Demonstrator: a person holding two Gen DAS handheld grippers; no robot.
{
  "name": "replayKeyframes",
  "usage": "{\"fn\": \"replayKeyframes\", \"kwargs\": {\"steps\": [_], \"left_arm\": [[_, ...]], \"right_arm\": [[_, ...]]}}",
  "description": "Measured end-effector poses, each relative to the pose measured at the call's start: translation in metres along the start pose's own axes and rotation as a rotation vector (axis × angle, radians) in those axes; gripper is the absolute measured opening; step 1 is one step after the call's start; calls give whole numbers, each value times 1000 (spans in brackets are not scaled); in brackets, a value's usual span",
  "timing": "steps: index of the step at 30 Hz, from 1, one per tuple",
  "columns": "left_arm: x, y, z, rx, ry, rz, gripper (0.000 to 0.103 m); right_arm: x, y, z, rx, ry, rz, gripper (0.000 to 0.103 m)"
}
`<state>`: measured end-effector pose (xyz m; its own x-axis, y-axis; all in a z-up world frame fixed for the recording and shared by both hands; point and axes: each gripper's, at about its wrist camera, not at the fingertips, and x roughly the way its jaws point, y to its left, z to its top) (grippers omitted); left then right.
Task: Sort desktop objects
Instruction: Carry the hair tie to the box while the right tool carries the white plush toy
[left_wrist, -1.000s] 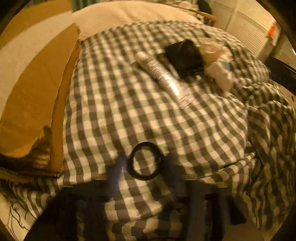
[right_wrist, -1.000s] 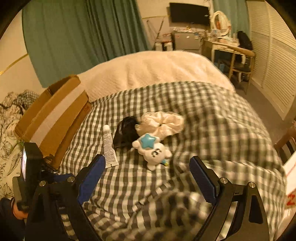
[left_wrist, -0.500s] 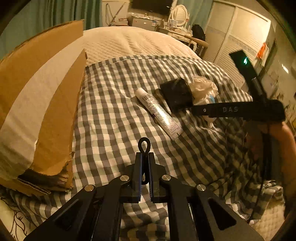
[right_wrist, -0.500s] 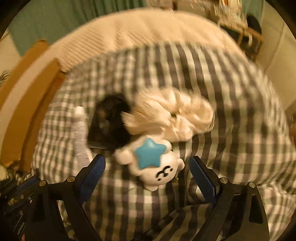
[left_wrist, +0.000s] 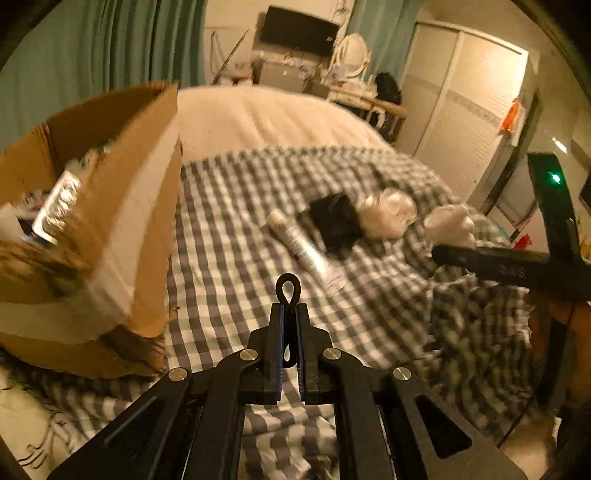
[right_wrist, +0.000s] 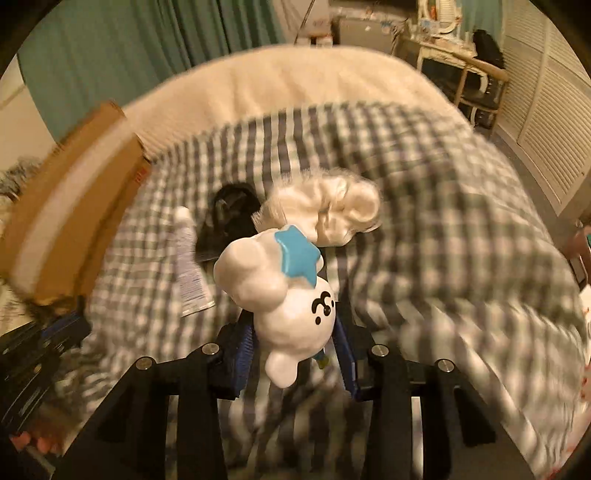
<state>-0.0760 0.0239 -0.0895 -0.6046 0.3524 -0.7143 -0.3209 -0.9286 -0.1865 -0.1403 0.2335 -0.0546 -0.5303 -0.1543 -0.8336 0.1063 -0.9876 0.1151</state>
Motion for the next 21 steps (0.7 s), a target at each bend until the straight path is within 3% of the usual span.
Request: {"fn": "replayKeyframes", "kwargs": {"steps": [5,10,12,14,16,18,21], "left_arm": [[-54,0,21,-17,-109,-43,6],[-114,23,65,-56,-270,-27,6],[-127,35,89,-68,-308,-3,6],[-136,49,111,-66,-354,71,6],[-139,71,120,-81,-371,96,6],[-132,96,118,-122,-372,98,6],[-108,135,101,-159,-374,175,6]], "right_arm": [[-70,4,-6,-12,-43,13,39],[-133,50,13,-97,-145,57,39],[-155,79,31,-141,-194,118,39],[-165,108,49,-177,-236,176,39],[-168,138,63,-216,-274,210,38],[-157,173,78,-253,-299,261,38],[-125,216,91,-289,-267,335,38]]}}
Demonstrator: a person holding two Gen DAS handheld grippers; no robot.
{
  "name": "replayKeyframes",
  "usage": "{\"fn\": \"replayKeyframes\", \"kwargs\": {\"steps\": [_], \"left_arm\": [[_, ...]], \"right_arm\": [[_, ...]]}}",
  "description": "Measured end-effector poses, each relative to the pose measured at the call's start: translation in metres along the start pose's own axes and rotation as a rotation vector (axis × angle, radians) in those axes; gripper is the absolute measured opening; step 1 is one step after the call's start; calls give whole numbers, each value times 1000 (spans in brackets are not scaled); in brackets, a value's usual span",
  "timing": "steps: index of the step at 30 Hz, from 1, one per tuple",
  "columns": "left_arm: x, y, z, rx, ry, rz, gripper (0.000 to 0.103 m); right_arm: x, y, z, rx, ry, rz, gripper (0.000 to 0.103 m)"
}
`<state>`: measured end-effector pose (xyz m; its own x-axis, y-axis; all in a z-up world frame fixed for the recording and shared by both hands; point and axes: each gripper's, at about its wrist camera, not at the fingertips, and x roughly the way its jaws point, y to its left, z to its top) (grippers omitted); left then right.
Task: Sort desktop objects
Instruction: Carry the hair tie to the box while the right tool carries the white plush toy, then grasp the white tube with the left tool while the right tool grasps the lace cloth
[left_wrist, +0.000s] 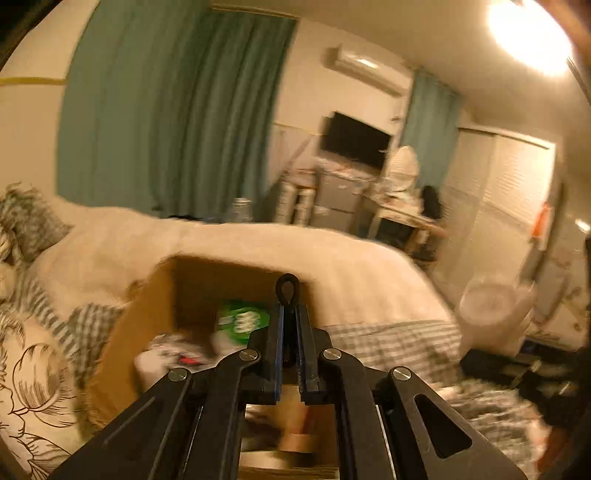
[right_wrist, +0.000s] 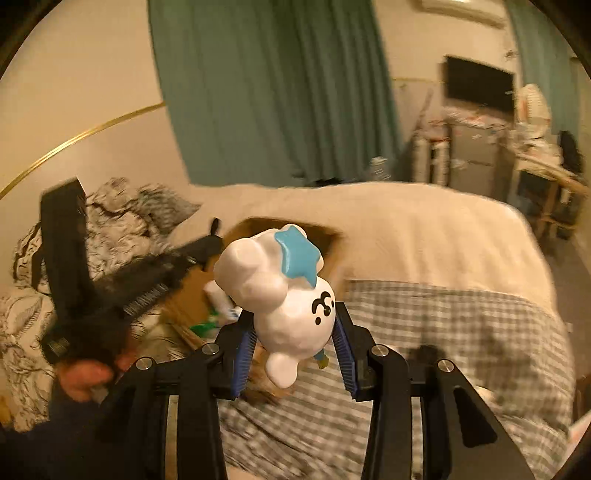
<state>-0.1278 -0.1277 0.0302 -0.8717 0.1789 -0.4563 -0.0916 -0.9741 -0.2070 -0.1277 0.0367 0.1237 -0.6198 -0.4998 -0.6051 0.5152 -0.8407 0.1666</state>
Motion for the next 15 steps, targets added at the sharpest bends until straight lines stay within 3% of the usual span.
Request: {"fn": "replayKeyframes", "kwargs": {"steps": [3,6,8,9,10,11,12,15], "left_arm": [[35,23,-17,18,84,76,6],[50,36,-21,-14,132,45,8],[50,36,-25,6,130,62,24],[51,34,-27,24,125,82,50],[51,32,-30,40,118,111,81],[50,30,-31,49,106,140,91],[44,26,-32,51,85,161,96],[28,21,-30,62,59,126,96]], "right_arm": [[46,16,2,-31,32,-7,38],[90,20,2,-19,64,31,40],[105,18,3,1,70,49,58],[108,18,3,12,62,48,71],[105,16,1,20,41,31,74],[99,13,2,22,18,17,75],[90,9,4,20,-2,7,76],[54,-7,0,24,-52,-64,78]]}}
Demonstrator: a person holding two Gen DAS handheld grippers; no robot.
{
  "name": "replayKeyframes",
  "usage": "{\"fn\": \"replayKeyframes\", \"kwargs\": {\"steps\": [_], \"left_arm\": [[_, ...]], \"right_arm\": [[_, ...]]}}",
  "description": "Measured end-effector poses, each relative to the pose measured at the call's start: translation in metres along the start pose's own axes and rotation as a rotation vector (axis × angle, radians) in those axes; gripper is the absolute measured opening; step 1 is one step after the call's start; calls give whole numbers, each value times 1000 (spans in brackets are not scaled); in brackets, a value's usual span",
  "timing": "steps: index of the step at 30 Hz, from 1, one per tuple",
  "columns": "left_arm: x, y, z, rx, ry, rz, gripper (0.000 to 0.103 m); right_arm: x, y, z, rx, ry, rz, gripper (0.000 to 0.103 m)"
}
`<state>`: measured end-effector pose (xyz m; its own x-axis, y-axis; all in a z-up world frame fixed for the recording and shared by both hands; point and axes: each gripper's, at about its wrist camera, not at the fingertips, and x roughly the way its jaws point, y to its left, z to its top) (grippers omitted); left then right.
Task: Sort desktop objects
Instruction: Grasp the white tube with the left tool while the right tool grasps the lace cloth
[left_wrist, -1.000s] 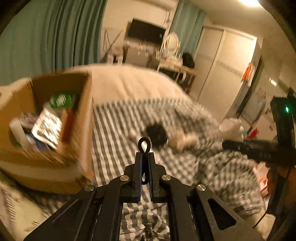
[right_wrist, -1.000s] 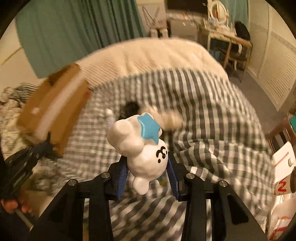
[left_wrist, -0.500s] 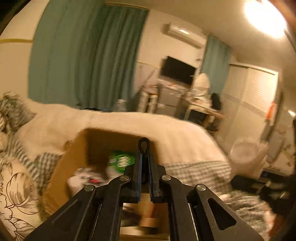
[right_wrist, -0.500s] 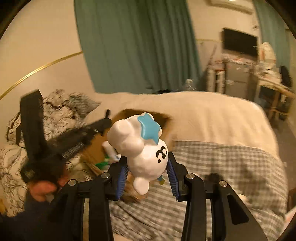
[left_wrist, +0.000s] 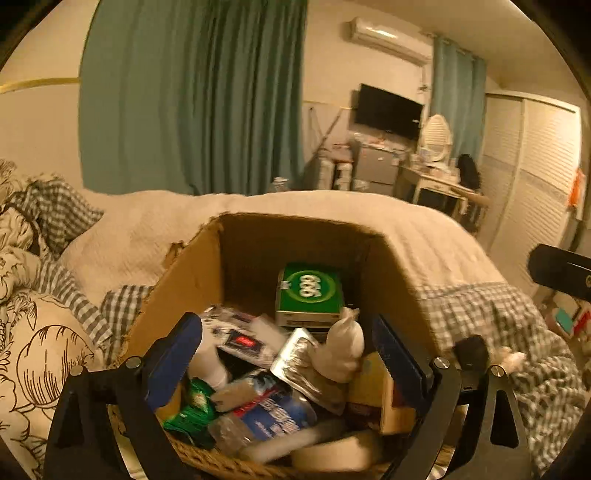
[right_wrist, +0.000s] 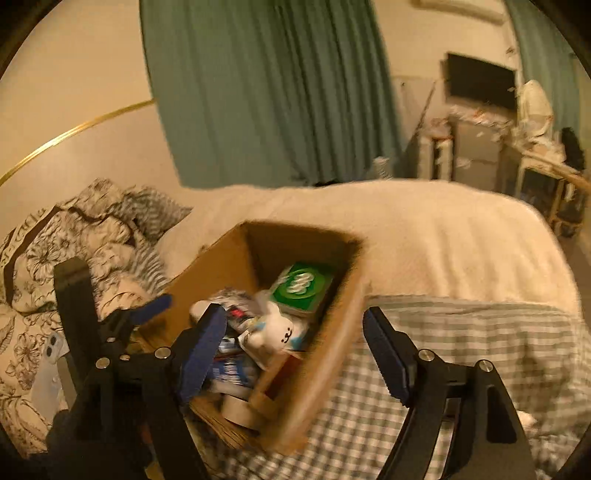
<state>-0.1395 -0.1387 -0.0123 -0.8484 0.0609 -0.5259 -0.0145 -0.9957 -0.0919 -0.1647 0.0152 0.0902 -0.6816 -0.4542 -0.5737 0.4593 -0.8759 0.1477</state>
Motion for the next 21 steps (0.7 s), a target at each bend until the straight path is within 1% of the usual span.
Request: {"fn": "replayKeyframes", "kwargs": {"steps": [2,4,7,9,10,13,16,19,21], "left_arm": [[-14,-10,-1,-6,-9,-32,96],[-29,-25,-3,-28,-8,-83,98],[-45,-56,-4,-53,41,-181,99],[-52,-79,-9,-57,75,-227,99],[-53,-95,-14,-45,99,-241,102],[-42,-138,-33,-13,167,-229,103],[-12,-173,-57,-9,243,-198,103],[25,-195,-80,22,287,-150,103],[47,-204,-87,48,309,-124,103]], "right_arm": [[-24,-13,-4,4,-13,-47,79],[-52,-31,-13,5,-19,-98,79],[-92,-61,-28,16,-5,-181,79],[-120,-84,-41,21,-2,-232,80],[-126,-90,-46,25,-2,-246,80],[-145,-123,-60,60,9,-275,81],[-139,-155,-75,90,45,-278,82],[-112,-174,-93,81,98,-290,82],[-85,-191,-104,93,155,-273,82]]}}
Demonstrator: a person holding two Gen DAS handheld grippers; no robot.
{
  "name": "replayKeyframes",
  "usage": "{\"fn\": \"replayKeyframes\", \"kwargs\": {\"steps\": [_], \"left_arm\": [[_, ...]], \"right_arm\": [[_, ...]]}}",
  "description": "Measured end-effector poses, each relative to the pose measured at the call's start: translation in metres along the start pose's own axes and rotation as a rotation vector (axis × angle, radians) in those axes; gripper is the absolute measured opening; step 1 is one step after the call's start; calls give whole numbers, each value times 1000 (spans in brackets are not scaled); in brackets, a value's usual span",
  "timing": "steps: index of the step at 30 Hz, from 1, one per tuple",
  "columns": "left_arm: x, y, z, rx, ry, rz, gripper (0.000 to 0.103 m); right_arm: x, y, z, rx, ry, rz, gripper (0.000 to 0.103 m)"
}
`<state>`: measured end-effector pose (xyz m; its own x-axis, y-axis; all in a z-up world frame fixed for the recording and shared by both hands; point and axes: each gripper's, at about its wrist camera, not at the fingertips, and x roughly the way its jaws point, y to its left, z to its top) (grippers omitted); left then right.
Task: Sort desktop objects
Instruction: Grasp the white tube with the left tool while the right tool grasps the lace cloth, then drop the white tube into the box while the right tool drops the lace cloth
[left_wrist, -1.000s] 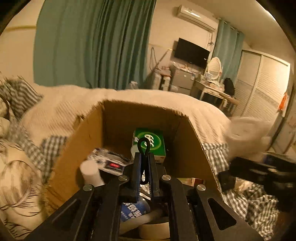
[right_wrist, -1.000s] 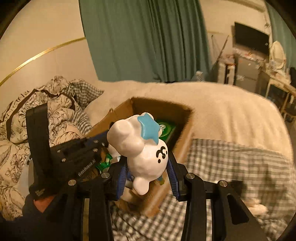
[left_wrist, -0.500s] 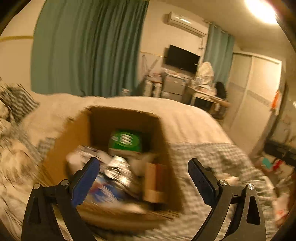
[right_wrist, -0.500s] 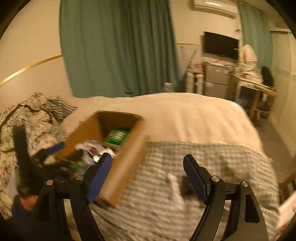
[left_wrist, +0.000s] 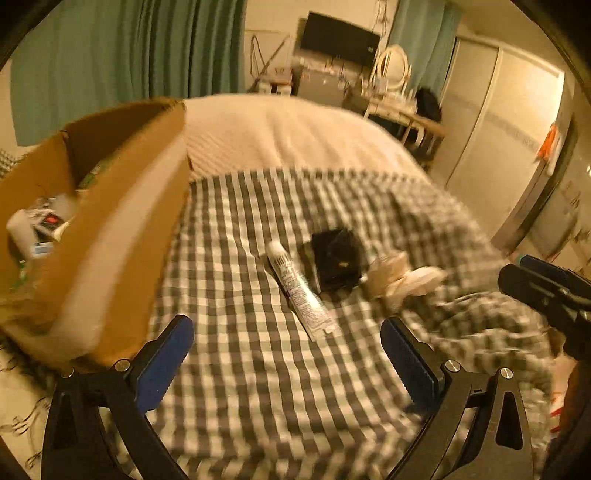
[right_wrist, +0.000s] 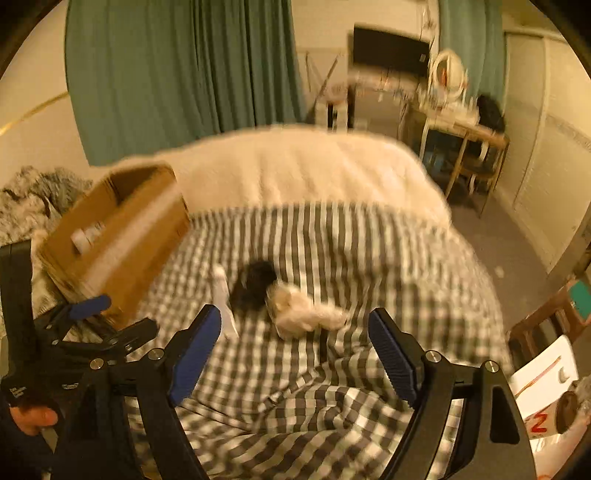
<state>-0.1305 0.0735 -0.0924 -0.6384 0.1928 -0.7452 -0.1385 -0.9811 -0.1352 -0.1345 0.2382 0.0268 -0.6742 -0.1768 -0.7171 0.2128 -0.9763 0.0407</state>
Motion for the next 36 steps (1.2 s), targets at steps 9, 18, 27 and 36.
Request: {"fn": "replayKeyframes", "kwargs": {"steps": [9,18,27,36], "left_arm": [[100,2,14,-60,174,36,103],[109,0,6,8,142,35,32],[48,19,-12,33,87,-50,12],[-72,40,35,7,-150,-74,13]], "right_arm": [[127,-16,-1,43,196,61,82],[141,-2,-14,16,231,35,10],[91,11,-34,26,150,-23,10],[-22,46,-7,12,-39,-16,10]]}}
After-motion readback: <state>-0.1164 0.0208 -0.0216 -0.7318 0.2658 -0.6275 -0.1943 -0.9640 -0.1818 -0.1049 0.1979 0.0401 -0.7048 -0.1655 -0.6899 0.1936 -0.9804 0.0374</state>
